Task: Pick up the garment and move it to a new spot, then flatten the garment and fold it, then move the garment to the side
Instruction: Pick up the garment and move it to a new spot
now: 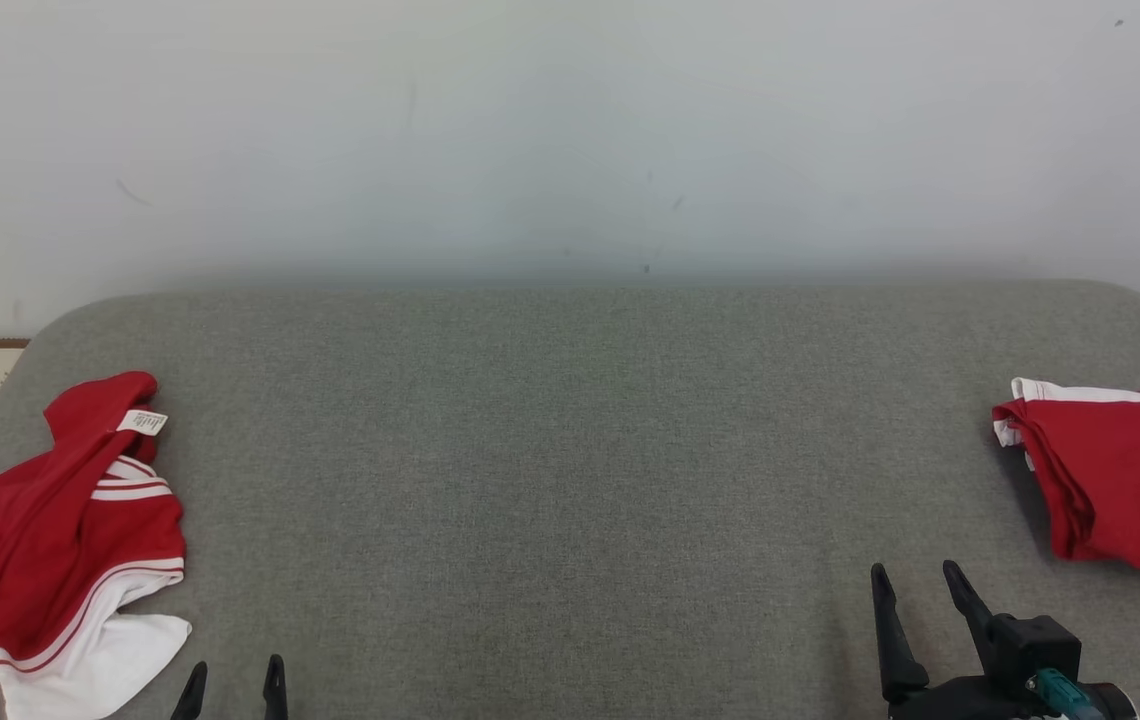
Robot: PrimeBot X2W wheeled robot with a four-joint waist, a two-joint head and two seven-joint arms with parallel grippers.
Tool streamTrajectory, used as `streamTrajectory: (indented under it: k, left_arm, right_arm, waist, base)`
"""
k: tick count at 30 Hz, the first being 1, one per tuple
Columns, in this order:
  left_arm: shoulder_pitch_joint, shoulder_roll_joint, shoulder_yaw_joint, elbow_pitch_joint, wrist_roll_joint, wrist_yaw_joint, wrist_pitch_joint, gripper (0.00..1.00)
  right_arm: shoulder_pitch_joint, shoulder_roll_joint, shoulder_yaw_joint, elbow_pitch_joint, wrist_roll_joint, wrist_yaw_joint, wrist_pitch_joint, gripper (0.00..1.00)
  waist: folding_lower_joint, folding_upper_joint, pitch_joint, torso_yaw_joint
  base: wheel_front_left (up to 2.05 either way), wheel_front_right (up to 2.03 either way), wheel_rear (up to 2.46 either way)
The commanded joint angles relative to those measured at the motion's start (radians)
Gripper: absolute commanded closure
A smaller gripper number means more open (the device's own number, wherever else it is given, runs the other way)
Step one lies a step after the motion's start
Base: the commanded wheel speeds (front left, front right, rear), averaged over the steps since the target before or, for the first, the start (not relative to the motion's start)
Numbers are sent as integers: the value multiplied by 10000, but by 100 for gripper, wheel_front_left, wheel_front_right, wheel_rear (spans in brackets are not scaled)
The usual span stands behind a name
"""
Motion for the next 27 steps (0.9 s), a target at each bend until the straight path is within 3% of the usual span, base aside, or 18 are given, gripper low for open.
streamTrajectory:
  k: [1,5,12,13,14,19,27]
  left_arm:
    - [200,-1,17,55,-12,38,-11,0]
    - [127,2,18,145,-36,146,-9,0]
    - [118,9,227,334,140,231,-10,0]
    - [122,9,289,348,144,227,-9,0]
    - [-65,107,633,437,191,176,-10,0]
    - [-247,259,1011,509,170,110,-10,0]
    - [-206,258,1433,477,99,4,-10,0]
  right_arm:
    - [115,-3,59,-5,77,-7,0,0]
    - [184,-66,236,-19,101,-7,-1,0]
    - [95,-97,494,-26,188,-7,0,0]
    - [55,-98,556,-36,189,-7,-1,0]
    - [-146,-77,757,-59,241,-7,0,0]
    - [-351,-10,911,-62,267,-7,0,0]
    - [-526,95,1022,-50,270,-7,-1,0]
  waist:
    - [0,1,-8,33]
    - [0,1,0,281]
    - [0,1,-18,1328]
    - [0,1,-1,1518]
    - [0,1,125,2494]
    - [0,1,277,3349]
    - [0,1,393,4102]
  base:
    - [0,0,0]
    - [0,0,0]
    - [0,0,0]
    - [0,0,0]
    - [0,0,0]
    - [0,0,0]
    - [0,0,0]
